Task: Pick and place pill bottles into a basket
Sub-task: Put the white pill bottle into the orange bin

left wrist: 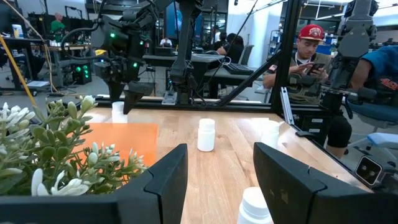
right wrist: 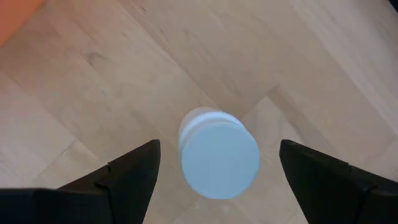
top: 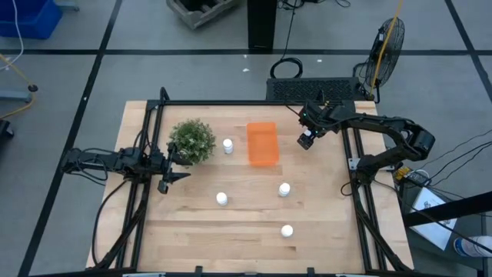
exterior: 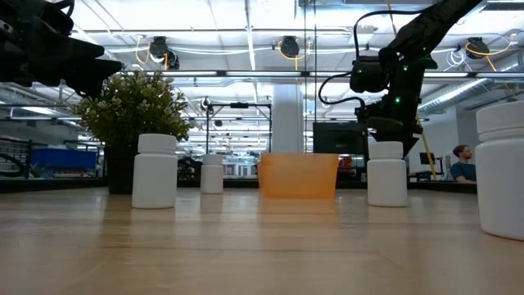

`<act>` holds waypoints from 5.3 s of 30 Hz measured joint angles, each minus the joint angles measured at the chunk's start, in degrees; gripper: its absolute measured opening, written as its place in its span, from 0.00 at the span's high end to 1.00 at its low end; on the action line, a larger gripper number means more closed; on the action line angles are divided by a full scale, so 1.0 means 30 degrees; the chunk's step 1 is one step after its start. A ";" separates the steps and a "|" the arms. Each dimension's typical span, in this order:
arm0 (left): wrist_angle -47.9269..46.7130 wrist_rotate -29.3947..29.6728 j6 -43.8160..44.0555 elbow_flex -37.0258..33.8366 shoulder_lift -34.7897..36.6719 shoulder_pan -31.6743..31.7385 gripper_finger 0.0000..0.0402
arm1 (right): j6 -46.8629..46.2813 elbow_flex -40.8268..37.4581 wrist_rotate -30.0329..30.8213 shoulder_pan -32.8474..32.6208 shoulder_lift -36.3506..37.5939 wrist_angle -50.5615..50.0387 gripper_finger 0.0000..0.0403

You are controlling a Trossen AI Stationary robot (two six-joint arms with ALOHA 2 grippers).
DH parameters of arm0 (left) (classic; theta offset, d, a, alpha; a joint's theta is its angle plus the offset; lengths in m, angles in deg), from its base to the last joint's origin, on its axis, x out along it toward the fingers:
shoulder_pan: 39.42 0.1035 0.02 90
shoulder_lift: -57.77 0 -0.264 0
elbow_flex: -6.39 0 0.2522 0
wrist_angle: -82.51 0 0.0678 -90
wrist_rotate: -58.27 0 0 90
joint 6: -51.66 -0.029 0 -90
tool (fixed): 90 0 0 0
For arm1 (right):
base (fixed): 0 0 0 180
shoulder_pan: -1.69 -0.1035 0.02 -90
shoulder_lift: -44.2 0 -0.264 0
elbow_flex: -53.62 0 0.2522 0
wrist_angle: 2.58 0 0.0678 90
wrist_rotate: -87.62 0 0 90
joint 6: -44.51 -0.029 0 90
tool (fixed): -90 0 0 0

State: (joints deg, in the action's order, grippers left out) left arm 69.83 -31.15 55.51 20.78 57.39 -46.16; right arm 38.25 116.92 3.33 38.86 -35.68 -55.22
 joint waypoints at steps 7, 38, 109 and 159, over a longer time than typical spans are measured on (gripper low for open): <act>0.0002 0.0000 -0.0022 0.0000 0.0000 0.0005 0.54 | -0.0170 0.0000 -0.0007 0.0000 0.0000 -0.0053 0.43; 0.0000 0.0001 -0.0073 0.0000 0.0005 0.0005 0.54 | 0.0389 0.7743 -0.1486 -0.4058 -0.1081 0.0565 0.65; -0.0175 -0.0156 -0.0138 0.0000 0.0000 0.0000 0.54 | 0.0670 1.2087 -0.2419 -0.4726 -0.7977 -0.0745 0.28; -0.6526 0.6169 0.0381 1.1741 -1.2099 0.0457 0.54 | -0.2057 -1.6181 -0.2397 -0.6003 1.8280 2.4775 0.29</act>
State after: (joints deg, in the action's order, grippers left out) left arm 50.25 -12.65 56.66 56.00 21.09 -44.79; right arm 32.08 68.38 -3.86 20.85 19.16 19.11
